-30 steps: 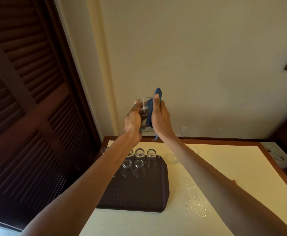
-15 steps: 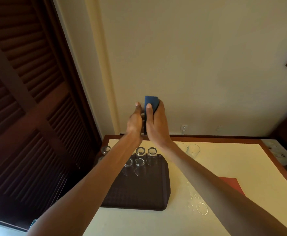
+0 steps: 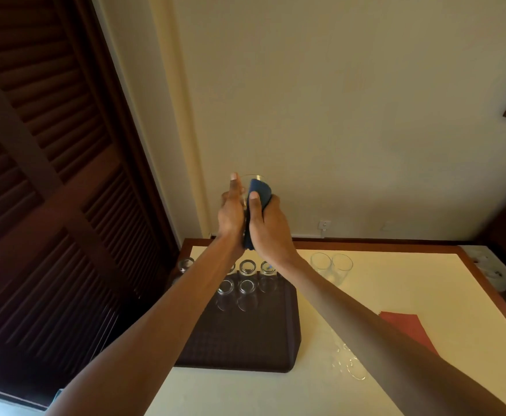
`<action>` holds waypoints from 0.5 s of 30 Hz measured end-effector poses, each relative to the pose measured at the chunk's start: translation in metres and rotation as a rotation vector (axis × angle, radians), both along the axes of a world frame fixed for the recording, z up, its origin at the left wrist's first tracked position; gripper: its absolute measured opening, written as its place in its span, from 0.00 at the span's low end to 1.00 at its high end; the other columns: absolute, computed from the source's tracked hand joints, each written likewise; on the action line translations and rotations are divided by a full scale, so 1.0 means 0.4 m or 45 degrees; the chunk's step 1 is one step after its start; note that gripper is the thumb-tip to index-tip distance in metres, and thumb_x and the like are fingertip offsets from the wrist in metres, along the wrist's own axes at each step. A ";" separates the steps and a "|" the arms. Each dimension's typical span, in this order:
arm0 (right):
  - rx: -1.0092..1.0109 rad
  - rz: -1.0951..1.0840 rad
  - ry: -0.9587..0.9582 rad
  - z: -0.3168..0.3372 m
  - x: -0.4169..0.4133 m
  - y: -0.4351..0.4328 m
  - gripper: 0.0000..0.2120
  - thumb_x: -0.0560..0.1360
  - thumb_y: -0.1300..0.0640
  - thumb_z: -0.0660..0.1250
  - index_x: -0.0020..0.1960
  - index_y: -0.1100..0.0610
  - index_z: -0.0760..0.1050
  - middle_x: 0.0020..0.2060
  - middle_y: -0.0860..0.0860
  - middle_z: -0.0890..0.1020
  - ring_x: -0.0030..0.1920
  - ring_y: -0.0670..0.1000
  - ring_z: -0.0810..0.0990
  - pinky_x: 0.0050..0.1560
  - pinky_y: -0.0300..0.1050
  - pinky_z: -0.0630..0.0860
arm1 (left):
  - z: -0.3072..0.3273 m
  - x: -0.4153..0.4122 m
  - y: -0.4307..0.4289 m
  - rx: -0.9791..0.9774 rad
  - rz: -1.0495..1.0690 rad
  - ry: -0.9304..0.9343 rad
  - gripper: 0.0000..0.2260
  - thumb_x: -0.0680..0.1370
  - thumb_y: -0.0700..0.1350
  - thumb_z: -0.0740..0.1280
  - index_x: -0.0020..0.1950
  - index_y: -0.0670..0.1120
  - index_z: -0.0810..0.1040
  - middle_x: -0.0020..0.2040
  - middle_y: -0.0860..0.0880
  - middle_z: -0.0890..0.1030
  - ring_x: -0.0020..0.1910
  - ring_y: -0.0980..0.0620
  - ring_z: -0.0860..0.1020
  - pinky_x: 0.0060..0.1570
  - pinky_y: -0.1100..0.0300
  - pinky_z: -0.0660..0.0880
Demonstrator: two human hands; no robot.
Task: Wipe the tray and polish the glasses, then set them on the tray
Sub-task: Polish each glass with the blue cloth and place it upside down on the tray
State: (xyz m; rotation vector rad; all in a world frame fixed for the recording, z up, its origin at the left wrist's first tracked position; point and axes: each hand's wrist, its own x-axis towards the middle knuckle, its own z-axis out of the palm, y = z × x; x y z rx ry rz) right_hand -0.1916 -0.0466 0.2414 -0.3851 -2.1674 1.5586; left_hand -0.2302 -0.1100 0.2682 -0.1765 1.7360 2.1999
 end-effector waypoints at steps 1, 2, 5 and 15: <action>0.072 -0.030 0.063 0.007 -0.003 -0.001 0.19 0.84 0.43 0.54 0.61 0.58 0.67 0.45 0.53 0.81 0.41 0.50 0.82 0.38 0.42 0.78 | -0.002 0.000 0.000 0.020 -0.019 -0.017 0.27 0.83 0.67 0.59 0.56 0.45 0.82 0.53 0.41 0.86 0.52 0.43 0.85 0.51 0.50 0.82; 0.112 -0.068 0.110 0.012 -0.016 0.000 0.19 0.84 0.43 0.55 0.62 0.57 0.66 0.46 0.54 0.81 0.42 0.51 0.83 0.40 0.45 0.79 | -0.001 0.003 0.000 0.043 -0.053 -0.021 0.27 0.83 0.66 0.57 0.54 0.45 0.83 0.53 0.41 0.86 0.54 0.42 0.85 0.55 0.49 0.82; 0.101 -0.174 0.166 0.038 -0.048 0.027 0.21 0.83 0.40 0.54 0.58 0.58 0.70 0.42 0.53 0.83 0.38 0.52 0.83 0.37 0.50 0.81 | -0.002 0.008 0.004 0.005 -0.124 0.019 0.29 0.85 0.65 0.52 0.59 0.46 0.84 0.54 0.43 0.87 0.56 0.45 0.85 0.58 0.49 0.81; -0.135 -0.042 -0.152 0.043 -0.044 0.036 0.32 0.84 0.38 0.44 0.42 0.58 0.76 0.35 0.53 0.80 0.37 0.51 0.81 0.36 0.38 0.74 | 0.024 -0.004 0.013 -0.113 -0.065 0.043 0.41 0.74 0.76 0.61 0.74 0.45 0.73 0.66 0.38 0.78 0.63 0.42 0.80 0.56 0.49 0.78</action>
